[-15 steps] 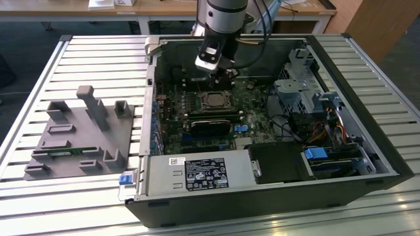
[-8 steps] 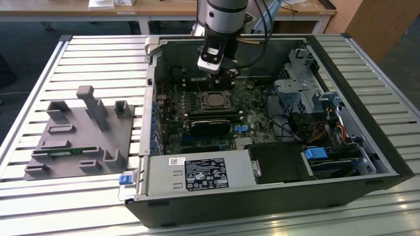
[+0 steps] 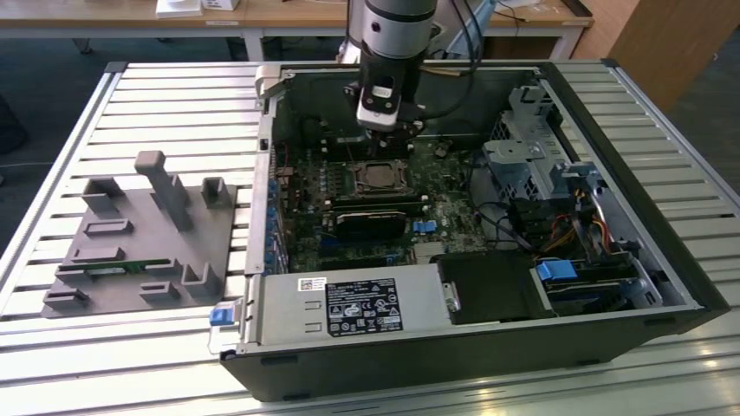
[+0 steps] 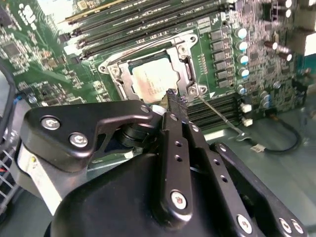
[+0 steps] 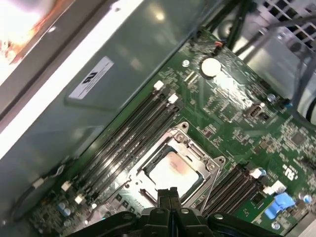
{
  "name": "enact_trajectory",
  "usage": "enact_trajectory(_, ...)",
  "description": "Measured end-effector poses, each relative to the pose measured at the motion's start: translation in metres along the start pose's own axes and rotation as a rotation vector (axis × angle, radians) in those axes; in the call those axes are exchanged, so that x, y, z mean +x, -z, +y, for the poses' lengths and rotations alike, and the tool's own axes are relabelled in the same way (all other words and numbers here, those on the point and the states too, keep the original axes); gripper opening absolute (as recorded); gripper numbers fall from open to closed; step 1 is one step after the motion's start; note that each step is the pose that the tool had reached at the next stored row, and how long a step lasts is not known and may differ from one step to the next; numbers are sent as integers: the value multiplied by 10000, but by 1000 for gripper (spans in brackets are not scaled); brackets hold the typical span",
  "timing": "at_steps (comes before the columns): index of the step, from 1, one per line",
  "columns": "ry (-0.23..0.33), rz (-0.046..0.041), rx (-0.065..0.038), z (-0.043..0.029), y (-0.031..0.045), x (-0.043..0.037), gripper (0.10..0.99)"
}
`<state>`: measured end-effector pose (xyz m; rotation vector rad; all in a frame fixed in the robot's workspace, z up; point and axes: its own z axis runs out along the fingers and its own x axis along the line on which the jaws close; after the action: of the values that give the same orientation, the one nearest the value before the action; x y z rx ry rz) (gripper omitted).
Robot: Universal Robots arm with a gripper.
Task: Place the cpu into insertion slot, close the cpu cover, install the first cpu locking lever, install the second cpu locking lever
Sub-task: 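Install the first cpu locking lever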
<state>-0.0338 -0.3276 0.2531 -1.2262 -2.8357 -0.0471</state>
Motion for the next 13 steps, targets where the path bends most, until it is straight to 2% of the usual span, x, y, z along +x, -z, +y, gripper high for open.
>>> enact_trajectory(13, 2349, 9, 134, 0, -2, 0, 106)
